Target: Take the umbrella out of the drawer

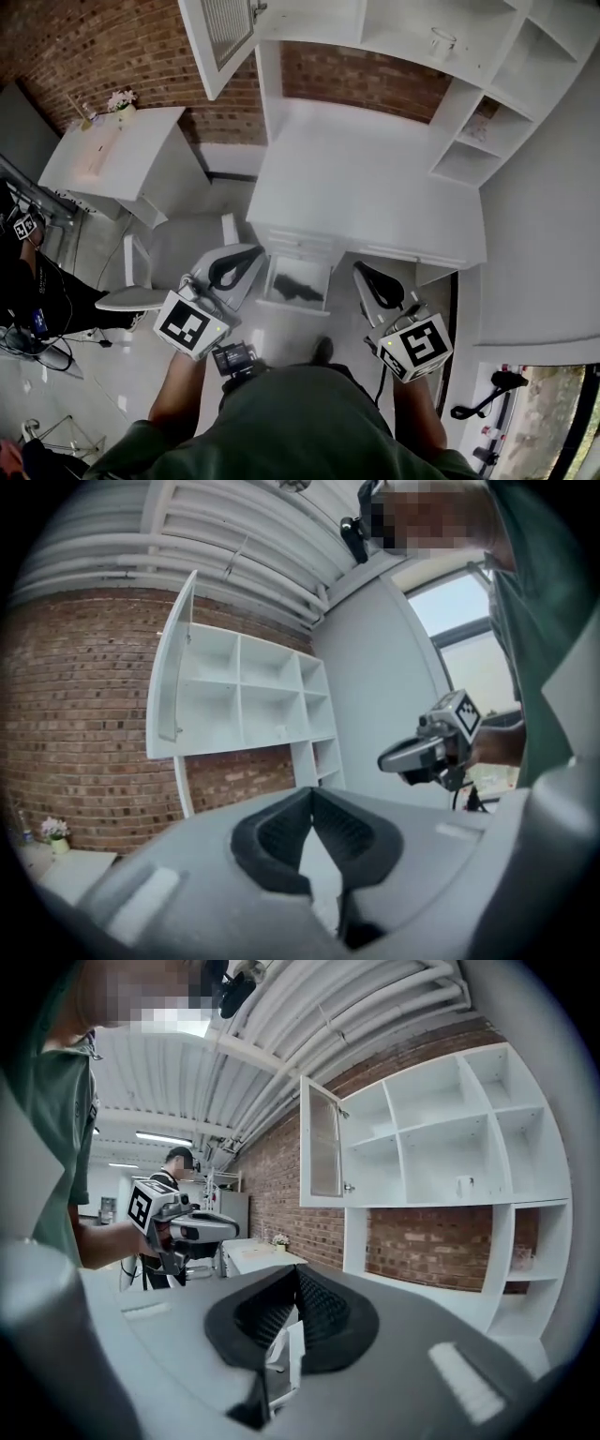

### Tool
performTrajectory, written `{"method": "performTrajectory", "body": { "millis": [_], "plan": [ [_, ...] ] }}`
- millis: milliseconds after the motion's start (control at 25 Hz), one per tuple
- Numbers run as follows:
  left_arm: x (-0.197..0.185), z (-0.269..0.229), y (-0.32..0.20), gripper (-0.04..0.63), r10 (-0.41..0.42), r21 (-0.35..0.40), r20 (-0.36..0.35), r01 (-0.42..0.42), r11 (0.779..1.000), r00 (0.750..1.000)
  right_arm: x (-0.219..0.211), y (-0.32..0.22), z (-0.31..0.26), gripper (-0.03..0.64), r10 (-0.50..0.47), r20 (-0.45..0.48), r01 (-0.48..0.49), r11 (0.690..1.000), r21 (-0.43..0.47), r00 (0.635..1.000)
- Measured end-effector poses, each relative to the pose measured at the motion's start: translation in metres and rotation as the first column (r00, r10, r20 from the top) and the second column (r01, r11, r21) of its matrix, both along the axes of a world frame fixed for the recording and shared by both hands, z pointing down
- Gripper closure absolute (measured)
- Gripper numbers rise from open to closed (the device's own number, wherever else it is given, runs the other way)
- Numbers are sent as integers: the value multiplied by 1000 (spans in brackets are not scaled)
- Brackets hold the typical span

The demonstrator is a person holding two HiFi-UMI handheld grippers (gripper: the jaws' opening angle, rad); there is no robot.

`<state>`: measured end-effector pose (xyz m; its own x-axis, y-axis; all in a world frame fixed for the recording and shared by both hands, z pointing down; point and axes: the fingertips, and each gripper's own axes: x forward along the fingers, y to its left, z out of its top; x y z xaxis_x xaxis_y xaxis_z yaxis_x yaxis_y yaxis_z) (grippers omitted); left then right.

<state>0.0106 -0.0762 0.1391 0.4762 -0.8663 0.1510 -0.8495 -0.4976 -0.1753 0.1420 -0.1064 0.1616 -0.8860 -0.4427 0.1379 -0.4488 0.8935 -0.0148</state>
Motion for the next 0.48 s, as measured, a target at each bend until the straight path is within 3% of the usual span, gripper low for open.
{"method": "performTrajectory", "body": {
  "millis": [240,480],
  "plan": [
    [0,3,-15,594,-127,3,12,127,992,992,-7,-28,2,609,-134,10,134,991,10,991],
    [0,6,-21,594,-162,-5,19,163,987,987,-12,-41,4,610,-181,8,181,984,7,983]
  ]
}}
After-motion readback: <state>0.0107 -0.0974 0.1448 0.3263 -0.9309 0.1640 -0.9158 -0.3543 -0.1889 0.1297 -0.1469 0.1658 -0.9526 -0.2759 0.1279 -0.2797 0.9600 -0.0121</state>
